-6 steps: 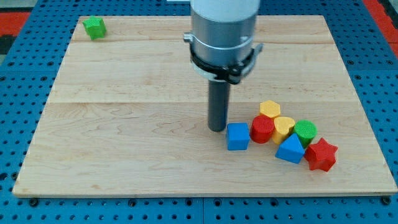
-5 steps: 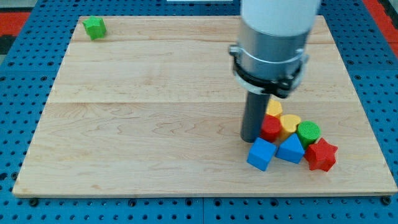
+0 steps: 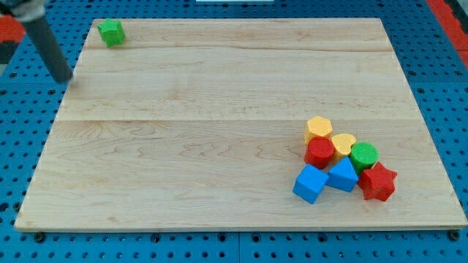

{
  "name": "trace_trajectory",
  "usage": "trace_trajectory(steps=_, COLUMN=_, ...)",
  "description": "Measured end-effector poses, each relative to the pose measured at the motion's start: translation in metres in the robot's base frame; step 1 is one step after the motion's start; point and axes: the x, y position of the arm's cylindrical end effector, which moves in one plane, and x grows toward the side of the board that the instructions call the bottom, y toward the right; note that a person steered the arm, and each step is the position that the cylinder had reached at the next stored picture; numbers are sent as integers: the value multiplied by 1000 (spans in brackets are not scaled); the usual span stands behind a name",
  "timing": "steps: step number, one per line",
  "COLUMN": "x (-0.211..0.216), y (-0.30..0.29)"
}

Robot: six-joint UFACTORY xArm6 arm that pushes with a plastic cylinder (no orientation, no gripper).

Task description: Push the green star to the group of blocks

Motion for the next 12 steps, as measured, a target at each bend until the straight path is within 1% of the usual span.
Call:
trace_trajectory(steps=1, x=-5, y=-1)
trace_trajectory(steps=2, x=-87, y=7)
trace_trajectory(steps=3, x=-135, y=42)
trace_trajectory(steps=4, x=-111, y=163)
trace_trajectory(steps=5, x=-2, y=190)
trace_trajectory(steps=6, x=-46, y=179)
trace_trajectory(steps=7, x=-110, y=165)
trace_trajectory(steps=8, x=-135, y=119)
trace_trajectory(steps=9, x=-103, y=69)
trace_trajectory(steps=10, x=-64, y=83)
trace_trajectory(steps=11, x=-33, y=139)
trace_trajectory(steps=12, x=-32, y=206)
